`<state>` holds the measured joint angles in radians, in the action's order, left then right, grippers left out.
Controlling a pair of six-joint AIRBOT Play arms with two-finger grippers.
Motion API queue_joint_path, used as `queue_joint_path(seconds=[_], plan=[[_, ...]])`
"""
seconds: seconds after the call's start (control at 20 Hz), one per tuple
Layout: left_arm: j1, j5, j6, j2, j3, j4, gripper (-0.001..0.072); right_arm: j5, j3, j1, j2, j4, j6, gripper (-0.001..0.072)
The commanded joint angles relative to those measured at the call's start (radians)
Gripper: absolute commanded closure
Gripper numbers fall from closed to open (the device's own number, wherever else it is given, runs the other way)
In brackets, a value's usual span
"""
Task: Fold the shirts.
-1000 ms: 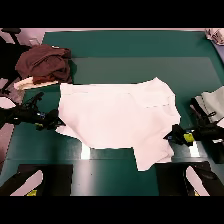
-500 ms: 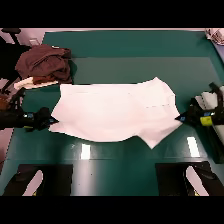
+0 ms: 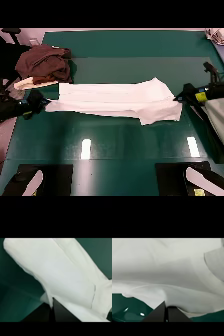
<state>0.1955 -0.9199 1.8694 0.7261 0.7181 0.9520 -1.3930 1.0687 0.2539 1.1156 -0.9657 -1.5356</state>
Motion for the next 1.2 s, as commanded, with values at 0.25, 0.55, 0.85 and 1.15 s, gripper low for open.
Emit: queue_joint_path(seconds=[0.25,0.55,0.85,1.15], plan=[[0.000,0.229,-0.221,0.340,0.102,-0.253,0.0685,0.085,0.299,-0.106,0.331,-0.003,-0.033,0.0688],[-0.002,0.249,-0.256,0.548,0.295,-0.251,0.0686,0.078,0.528,-0.106,0.518,-0.002,-0.077,0.0688],[-0.038,0.270,-0.299,0.684,0.332,-0.249,0.0685,0.064,0.692,-0.109,0.677,-0.002,-0.106,0.0687],[-0.061,0.346,-0.303,0.749,0.351,-0.251,0.0681,0.132,0.700,-0.111,0.777,0.028,-0.103,0.0417]])
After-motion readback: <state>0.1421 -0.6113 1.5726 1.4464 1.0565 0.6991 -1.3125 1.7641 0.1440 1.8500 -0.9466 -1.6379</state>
